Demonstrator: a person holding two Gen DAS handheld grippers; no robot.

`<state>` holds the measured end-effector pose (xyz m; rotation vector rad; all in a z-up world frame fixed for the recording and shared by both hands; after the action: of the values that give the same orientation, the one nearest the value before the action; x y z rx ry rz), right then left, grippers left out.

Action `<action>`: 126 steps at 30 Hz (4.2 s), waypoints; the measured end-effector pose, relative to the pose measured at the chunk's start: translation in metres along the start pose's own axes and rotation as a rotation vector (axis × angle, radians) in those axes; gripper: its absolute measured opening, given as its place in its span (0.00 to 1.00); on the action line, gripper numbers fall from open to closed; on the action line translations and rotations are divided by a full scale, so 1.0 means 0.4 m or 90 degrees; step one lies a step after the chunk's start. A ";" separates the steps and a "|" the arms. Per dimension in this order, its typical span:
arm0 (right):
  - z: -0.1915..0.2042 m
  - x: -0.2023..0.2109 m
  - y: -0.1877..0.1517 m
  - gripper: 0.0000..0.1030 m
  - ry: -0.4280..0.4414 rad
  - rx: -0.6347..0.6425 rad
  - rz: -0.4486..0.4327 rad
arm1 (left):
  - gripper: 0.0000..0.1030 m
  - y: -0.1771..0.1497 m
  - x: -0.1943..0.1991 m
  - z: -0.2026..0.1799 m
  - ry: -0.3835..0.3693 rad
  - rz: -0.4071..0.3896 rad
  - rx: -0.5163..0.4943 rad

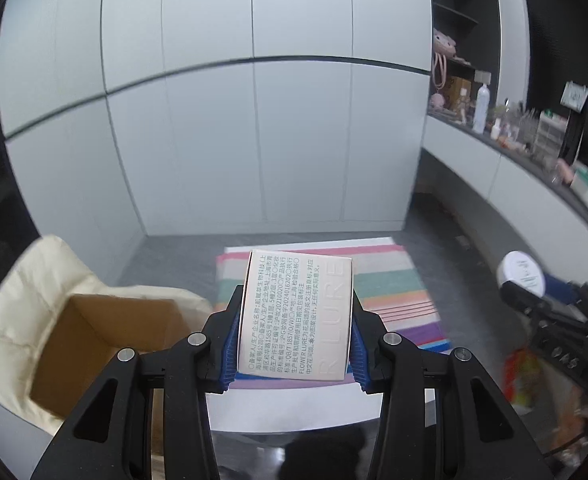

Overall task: Organize objects
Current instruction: 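Lift and carry the cream box and white compact toward the cardboard box with both grippers, then lower the cream box into the cardboard box and open the left gripper while the right releases the compact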

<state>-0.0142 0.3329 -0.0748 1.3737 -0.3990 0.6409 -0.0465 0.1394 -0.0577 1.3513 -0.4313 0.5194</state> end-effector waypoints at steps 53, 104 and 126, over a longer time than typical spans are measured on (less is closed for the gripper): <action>0.195 0.066 -0.254 0.58 0.096 0.033 0.100 | 0.43 -0.334 0.053 0.223 0.043 0.123 0.014; 0.798 -0.478 -0.177 0.58 0.276 0.233 0.207 | 0.44 -0.276 -0.365 0.705 0.212 0.172 0.137; 0.921 -0.660 -0.134 0.95 0.313 0.219 0.215 | 0.95 -0.348 -0.463 0.863 0.269 0.244 0.177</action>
<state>-0.1456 -0.0810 -0.2152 1.4219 -0.1220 1.3410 -0.1144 -0.2389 -0.2162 1.3796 -0.2724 1.1921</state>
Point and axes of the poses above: each gripper's, at about its wrist camera, not at the fingertips, and x roughly against the way its jaws point, z to its left, y to its top, the point moved 8 cm from there along -x, roughly the way its jaws point, and after that the axes turned 13 degrees about y, right-handed, at the moved point
